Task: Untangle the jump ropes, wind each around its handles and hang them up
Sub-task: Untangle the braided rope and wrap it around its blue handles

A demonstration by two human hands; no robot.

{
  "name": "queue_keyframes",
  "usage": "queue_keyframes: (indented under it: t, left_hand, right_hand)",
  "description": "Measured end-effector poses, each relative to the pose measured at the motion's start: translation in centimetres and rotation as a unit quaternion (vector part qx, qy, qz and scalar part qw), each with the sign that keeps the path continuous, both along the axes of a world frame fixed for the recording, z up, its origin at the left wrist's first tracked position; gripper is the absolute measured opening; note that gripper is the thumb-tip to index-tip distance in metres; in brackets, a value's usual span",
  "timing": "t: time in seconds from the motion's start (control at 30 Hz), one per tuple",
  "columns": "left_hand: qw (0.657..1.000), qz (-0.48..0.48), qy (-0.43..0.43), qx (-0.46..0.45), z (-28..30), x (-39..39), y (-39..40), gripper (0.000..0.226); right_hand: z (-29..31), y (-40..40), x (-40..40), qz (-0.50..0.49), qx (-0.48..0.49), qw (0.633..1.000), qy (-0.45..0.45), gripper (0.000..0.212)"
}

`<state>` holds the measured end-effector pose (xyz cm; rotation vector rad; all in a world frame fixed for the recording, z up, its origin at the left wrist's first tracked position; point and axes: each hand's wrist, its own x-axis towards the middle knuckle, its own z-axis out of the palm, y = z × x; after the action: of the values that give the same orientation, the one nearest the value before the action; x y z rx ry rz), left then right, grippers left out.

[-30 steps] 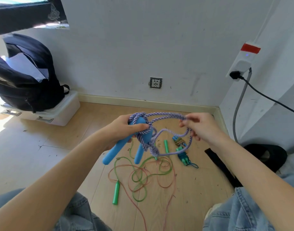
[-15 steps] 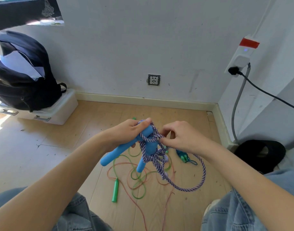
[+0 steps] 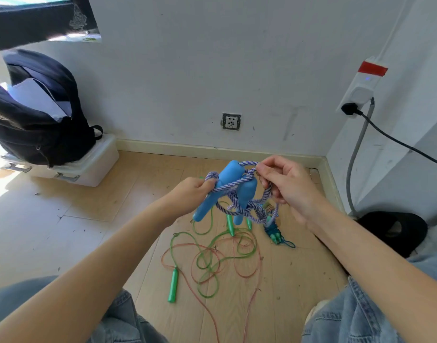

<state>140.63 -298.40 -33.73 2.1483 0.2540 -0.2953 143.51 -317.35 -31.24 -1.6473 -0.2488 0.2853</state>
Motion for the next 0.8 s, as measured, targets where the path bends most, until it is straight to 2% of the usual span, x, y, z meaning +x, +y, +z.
queue_keyframes:
  t: [0.1, 0.17, 0.2, 0.27, 0.37, 0.43, 0.5, 0.57, 0.6, 0.7, 0.8]
  left_hand:
    - [0.99, -0.035, 0.02, 0.134, -0.8, 0.0, 0.0, 0.028]
    - [0.981, -0.05, 0.017, 0.189, -0.9, -0.1, 0.2, 0.027]
    - [0.984, -0.042, 0.004, 0.174, -0.9, -0.2, 0.3, 0.034]
    - [0.998, -0.031, -0.034, 0.047, -0.7, -0.3, 0.2, 0.046]
    - [0.989, -0.057, -0.072, -0.112, 0.5, -0.2, -0.8, 0.044]
    - [0.982, -0.043, -0.089, -0.161, 1.0, -0.2, -1.1, 0.04]
    - [0.98, -0.033, -0.096, -0.17, 1.2, -0.2, -1.0, 0.041]
    - [0.987, -0.051, -0.099, -0.117, 1.1, -0.3, -1.1, 0.048]
    - [0.989, -0.063, -0.118, -0.059, 0.9, -0.5, -1.2, 0.054]
    - [0.964, -0.04, -0.235, 0.119, 0.4, -0.8, -1.7, 0.064]
    - [0.95, -0.006, -0.281, 0.14, 0.8, -0.9, -1.6, 0.054]
  right_hand:
    - [-0.4, 0.1, 0.2, -0.043, 0.015, 0.999, -0.006, 0.021]
    - [-0.2, -0.2, 0.9, -0.079, 0.041, 0.996, 0.011, 0.021]
    - [-0.1, -0.3, 1.1, -0.074, 0.035, 0.996, 0.021, 0.021]
    - [-0.5, -0.2, 0.8, -0.014, -0.019, 0.999, 0.032, 0.019]
    - [-1.1, 0.6, -0.3, 0.073, -0.031, 0.996, 0.047, 0.015]
    - [-0.6, 0.6, -0.3, 0.093, 0.015, 0.994, 0.057, 0.015]
    - [-0.1, 0.2, 0.0, 0.095, 0.009, 0.994, 0.056, 0.014]
    - [-0.1, 0.2, -0.2, 0.086, -0.027, 0.995, 0.043, 0.014]
    - [-0.3, 0.3, -0.3, 0.083, -0.034, 0.995, 0.041, 0.014]
    - [-0.4, 0.6, -0.3, 0.087, -0.029, 0.994, 0.059, 0.017]
    - [-0.2, 0.5, -0.1, 0.108, -0.014, 0.99, 0.091, 0.021]
